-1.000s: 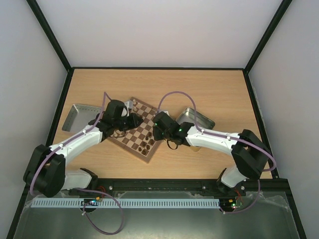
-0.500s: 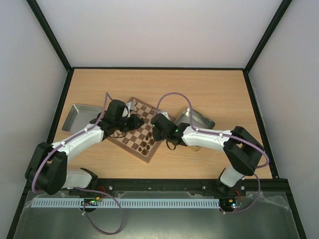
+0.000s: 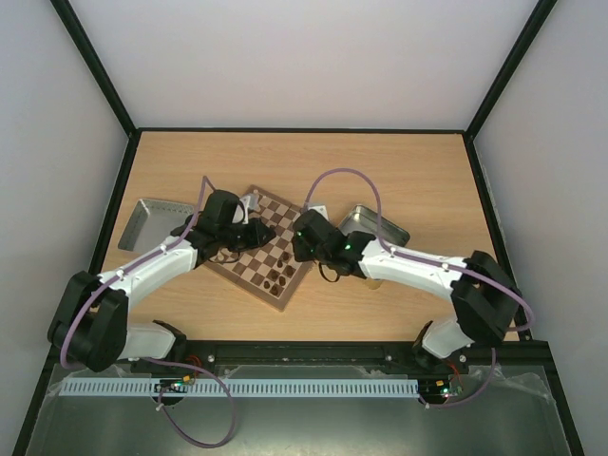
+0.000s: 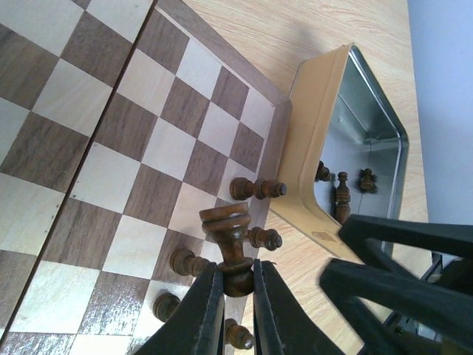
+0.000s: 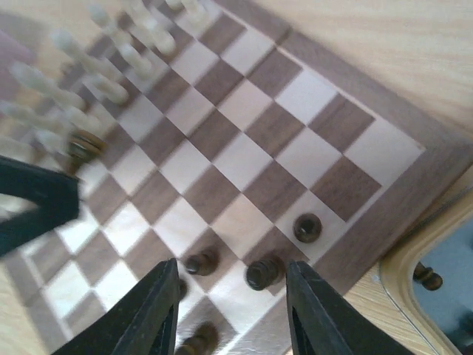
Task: Set up the chess pieces on the board
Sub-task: Place the chess piece on the chessboard.
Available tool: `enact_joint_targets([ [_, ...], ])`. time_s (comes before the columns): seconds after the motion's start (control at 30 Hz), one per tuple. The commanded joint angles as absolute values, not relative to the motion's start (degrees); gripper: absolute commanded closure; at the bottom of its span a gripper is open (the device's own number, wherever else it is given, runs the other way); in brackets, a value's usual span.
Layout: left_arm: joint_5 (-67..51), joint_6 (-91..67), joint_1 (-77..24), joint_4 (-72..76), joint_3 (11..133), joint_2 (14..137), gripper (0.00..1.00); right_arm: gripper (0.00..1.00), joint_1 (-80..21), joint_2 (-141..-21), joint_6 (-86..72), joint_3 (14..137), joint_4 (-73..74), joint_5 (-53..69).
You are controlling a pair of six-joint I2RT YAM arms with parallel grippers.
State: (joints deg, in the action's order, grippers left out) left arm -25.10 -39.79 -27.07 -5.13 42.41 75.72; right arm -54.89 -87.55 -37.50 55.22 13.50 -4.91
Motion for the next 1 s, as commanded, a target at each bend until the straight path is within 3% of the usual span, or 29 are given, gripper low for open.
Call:
enact_joint_targets([
  [0.0,-28.5,-37.3,-26.9,-3.9,44.1,73.4,0.93,0.60,-54.3,-82.1,-40.9,58.9,16.4,-4.6],
  [0.4,-37.2,-28.1,-29.7,6.6,44.5,64.5,0.93,0.42,-39.4,-72.9,-45.9,59.5,8.6,27.1],
  [0.73,-42.9,-24.3,-30.0,7.4,46.0,61.8,0.93,0.44,-38.5,-70.8,-48.5,59.0,3.0,39.9],
  [0.97,-44.5,-23.9,-30.0,7.2,46.1,62.0,0.93,0.52,-38.5,-71.1,-50.2,57.8,-0.7,41.9],
])
